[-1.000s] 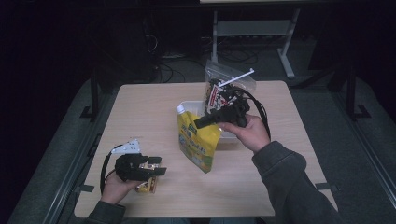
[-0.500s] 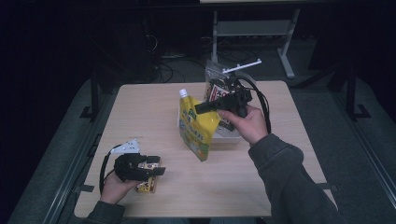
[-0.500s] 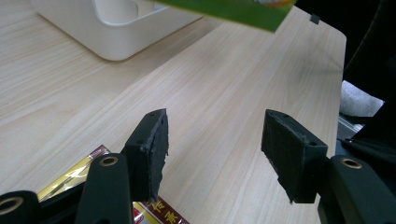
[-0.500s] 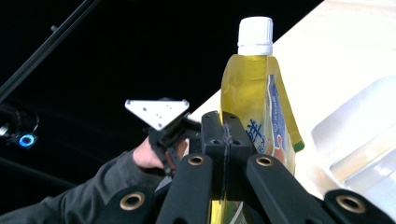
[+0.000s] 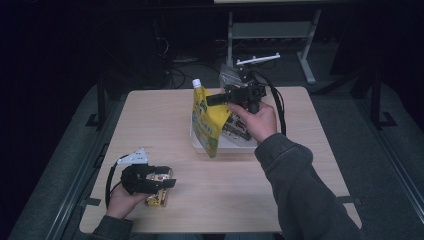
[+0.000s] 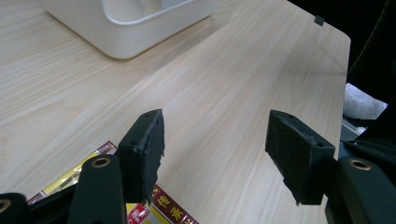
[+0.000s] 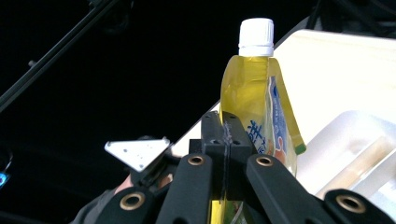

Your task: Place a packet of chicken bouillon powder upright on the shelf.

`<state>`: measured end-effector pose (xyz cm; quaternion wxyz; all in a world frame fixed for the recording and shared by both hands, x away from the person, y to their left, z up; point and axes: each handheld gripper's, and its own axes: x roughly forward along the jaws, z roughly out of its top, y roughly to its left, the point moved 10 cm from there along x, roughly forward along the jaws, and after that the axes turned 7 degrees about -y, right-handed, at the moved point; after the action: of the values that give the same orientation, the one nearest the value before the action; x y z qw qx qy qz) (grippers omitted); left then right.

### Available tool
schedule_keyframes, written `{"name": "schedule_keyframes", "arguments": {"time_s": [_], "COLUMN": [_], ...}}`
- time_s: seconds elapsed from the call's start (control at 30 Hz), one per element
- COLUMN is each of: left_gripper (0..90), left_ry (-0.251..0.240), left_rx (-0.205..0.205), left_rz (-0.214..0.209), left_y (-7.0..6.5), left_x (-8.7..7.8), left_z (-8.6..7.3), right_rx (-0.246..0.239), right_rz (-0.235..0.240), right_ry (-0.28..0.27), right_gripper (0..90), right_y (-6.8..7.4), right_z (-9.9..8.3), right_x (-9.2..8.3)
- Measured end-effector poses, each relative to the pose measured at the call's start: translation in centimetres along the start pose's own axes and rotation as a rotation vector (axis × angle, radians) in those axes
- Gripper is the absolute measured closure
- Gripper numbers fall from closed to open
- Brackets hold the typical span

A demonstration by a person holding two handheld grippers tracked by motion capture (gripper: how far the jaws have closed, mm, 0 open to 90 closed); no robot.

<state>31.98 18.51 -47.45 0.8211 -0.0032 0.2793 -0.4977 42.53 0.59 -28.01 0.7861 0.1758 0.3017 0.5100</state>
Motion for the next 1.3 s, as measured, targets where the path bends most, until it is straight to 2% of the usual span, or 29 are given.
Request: {"name": "schedule_keyframes", "arguments": {"time_s": [0.43,0.7,1.0,1.3], "left_gripper": [35.5,35.3,35.1,34.9], "left_ry": [0.004,0.0,0.001,-0.014], "left_rx": [-0.004,-0.006,-0.006,-0.005], "left_rz": [0.002,0.004,0.004,-0.003], "left_y": [0.1,0.2,0.3,0.1], "left_x": [0.0,0.0,-0.1,-0.3], "left_z": [-0.1,-0.1,-0.1,0.2], "right_rx": [0.041,0.046,0.055,0.071], "right_rz": [-0.089,-0.119,-0.153,-0.169], "right_ry": [-0.082,-0.116,-0.131,-0.146], "right_gripper": [90.0,90.0,90.0,90.0], "right_y": [-2.6,-3.3,-4.0,-4.4], "right_z": [1.7,2.4,2.6,2.7], "right_x": [1.5,2.2,3.7,4.6]}}
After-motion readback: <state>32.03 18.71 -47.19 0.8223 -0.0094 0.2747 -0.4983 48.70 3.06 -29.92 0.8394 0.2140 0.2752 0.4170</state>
